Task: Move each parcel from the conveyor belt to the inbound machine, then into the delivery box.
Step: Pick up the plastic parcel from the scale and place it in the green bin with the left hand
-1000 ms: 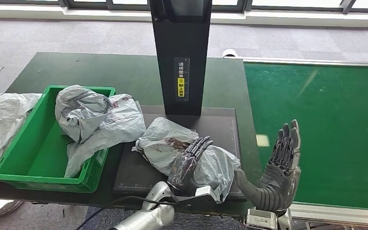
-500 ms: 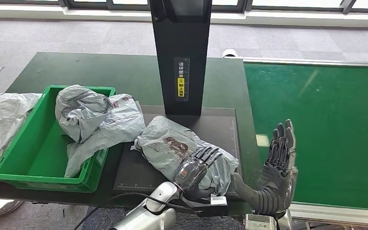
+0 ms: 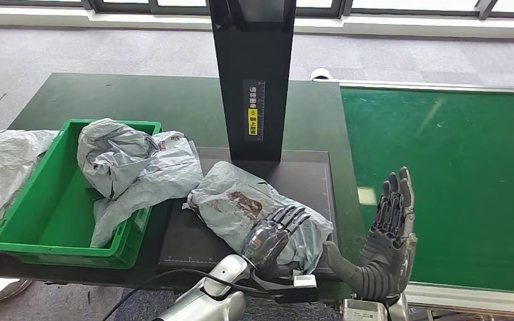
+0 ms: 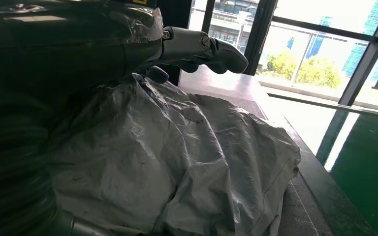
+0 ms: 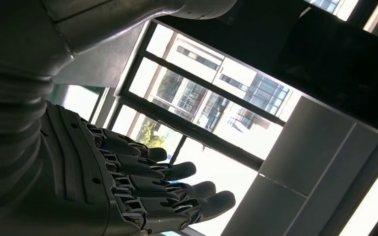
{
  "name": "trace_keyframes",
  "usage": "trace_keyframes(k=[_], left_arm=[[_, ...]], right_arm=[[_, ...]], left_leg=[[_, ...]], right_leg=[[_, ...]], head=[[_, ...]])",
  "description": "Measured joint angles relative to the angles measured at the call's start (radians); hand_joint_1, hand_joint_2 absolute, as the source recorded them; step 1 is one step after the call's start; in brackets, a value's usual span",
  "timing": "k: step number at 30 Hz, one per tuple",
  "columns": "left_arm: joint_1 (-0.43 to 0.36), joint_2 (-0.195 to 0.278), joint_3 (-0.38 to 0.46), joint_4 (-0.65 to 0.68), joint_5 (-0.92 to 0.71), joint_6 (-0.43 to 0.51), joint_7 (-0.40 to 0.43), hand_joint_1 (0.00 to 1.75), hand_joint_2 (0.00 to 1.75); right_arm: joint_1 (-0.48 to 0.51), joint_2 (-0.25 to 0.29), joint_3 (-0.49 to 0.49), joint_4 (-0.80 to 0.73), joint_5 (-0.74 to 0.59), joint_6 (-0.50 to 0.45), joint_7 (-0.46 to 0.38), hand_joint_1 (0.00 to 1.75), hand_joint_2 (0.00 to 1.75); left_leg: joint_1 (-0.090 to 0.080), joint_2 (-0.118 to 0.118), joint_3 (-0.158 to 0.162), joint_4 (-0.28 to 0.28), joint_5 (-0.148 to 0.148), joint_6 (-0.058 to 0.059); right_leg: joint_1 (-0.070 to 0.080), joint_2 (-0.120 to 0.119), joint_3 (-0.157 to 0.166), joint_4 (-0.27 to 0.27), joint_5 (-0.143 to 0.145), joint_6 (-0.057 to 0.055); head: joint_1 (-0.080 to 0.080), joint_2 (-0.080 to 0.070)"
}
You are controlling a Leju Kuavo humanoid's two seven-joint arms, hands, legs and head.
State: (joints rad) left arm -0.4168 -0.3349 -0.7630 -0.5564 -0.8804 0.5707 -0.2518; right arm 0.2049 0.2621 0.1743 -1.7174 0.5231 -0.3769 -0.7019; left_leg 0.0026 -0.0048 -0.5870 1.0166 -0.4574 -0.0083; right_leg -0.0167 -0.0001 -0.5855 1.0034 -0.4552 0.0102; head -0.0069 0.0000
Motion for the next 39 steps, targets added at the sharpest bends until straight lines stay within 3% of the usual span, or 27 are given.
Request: trace_keyframes(k=[10, 14, 18, 20, 27, 39], left_arm=[[0.000, 0.000, 0.000, 0.002, 0.000, 0.000, 0.000, 0.00, 1.75], [-0.001, 0.000, -0.001, 0.004, -0.007, -0.015, 0.004, 1.75, 1.75], [-0.022, -0.006, -0.076, 0.003, -0.058, -0.177, 0.085, 1.75, 1.75], [-0.036, -0.010, -0.131, 0.002, -0.055, -0.215, 0.114, 1.75, 1.75], [-0.055, -0.015, -0.207, 0.008, -0.039, -0.220, 0.123, 1.75, 1.75], [-0.061, -0.018, -0.234, 0.013, -0.036, -0.220, 0.123, 1.75, 1.75]], right_arm=[[0.000, 0.000, 0.000, 0.000, 0.000, 0.000, 0.000, 0.00, 1.75], [0.002, 0.000, -0.001, -0.001, 0.004, -0.006, 0.001, 0.00, 1.75], [0.034, 0.026, -0.037, -0.085, 0.051, -0.010, 0.039, 0.00, 1.75], [0.046, 0.039, -0.063, -0.137, 0.064, 0.010, 0.051, 0.00, 1.75], [0.060, 0.051, -0.096, -0.192, 0.075, 0.018, 0.052, 0.00, 1.75], [0.065, 0.053, -0.111, -0.209, 0.075, 0.018, 0.052, 0.00, 1.75]], left_leg=[[0.000, 0.000, 0.000, 0.000, 0.000, 0.000], [0.000, 0.000, 0.000, 0.000, 0.000, 0.000], [0.000, -0.003, 0.001, 0.000, 0.000, 0.000], [0.000, -0.004, 0.001, 0.000, 0.000, 0.001], [0.000, -0.002, 0.001, 0.000, -0.001, 0.001], [0.000, -0.002, 0.001, 0.000, -0.001, 0.001]], right_leg=[[0.000, 0.000, 0.000, 0.000, 0.000, 0.000], [0.000, 0.000, 0.000, 0.000, 0.000, 0.000], [0.000, -0.003, 0.002, 0.000, -0.001, 0.001], [0.000, -0.003, 0.003, 0.000, -0.001, 0.001], [0.000, -0.001, 0.003, -0.001, -0.001, 0.001], [0.000, -0.001, 0.002, 0.000, -0.001, 0.001]], head=[[0.000, 0.000], [0.000, 0.000], [0.000, 0.000], [0.000, 0.000], [0.000, 0.000], [0.000, 0.000]])
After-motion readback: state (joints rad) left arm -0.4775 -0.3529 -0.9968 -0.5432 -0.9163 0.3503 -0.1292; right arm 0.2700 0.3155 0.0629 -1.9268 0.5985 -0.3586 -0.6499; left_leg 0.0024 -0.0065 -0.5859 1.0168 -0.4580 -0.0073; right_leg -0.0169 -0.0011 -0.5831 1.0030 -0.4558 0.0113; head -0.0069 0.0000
